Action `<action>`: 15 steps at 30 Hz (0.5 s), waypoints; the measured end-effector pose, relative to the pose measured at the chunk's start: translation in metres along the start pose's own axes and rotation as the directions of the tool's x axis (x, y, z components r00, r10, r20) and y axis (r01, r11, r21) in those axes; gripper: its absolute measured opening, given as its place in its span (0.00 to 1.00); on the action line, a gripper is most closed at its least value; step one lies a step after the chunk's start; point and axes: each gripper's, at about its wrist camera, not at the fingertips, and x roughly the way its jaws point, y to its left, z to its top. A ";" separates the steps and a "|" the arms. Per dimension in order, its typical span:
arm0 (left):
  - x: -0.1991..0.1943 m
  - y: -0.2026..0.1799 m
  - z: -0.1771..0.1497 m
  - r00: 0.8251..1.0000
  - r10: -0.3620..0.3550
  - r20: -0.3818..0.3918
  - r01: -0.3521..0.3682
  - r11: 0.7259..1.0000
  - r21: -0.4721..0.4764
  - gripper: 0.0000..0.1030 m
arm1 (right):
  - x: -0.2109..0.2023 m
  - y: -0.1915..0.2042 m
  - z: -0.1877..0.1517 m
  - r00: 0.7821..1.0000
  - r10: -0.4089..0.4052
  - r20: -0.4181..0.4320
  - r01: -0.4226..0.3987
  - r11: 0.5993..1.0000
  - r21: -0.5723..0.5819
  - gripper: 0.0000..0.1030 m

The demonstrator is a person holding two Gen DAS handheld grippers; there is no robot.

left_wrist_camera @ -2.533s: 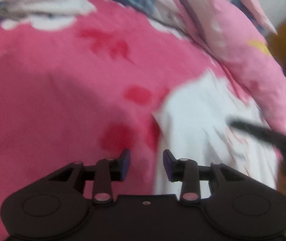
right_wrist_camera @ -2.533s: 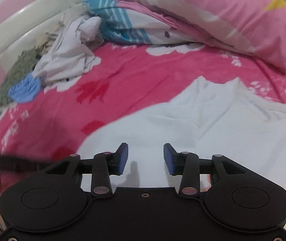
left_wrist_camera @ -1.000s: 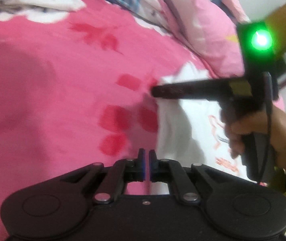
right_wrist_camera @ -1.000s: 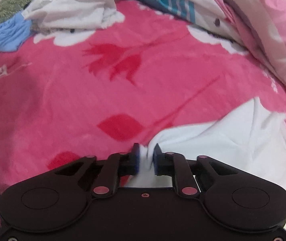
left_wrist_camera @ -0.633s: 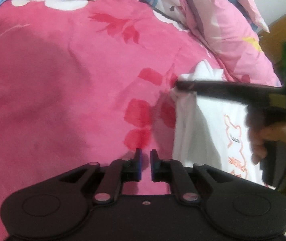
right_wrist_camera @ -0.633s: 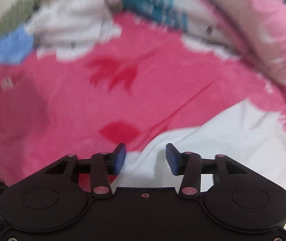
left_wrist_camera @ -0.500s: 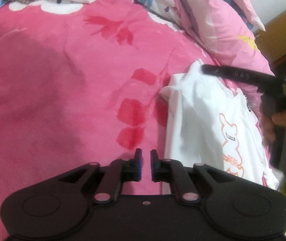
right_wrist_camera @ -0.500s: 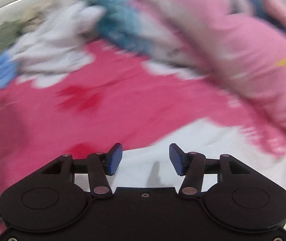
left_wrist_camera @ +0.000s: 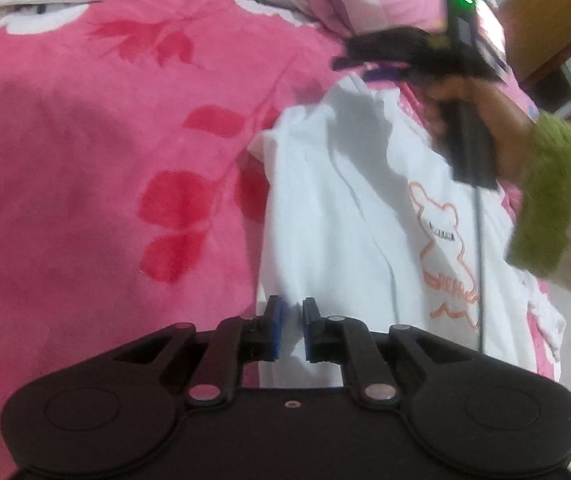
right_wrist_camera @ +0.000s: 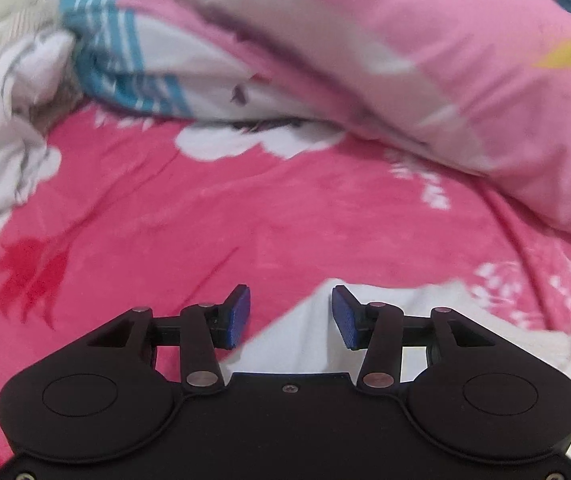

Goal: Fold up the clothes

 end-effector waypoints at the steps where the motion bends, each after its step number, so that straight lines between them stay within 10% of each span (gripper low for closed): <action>1: 0.001 0.000 -0.001 1.000 0.001 -0.002 -0.001 1.000 0.003 0.10 | 0.004 0.006 0.000 1.000 -0.008 -0.002 0.008 1.000 -0.024 0.43; 15: 0.005 0.004 0.004 1.000 -0.002 -0.024 0.002 1.000 -0.005 0.13 | -0.025 -0.035 -0.013 0.996 -0.060 -0.059 0.071 0.976 0.206 0.42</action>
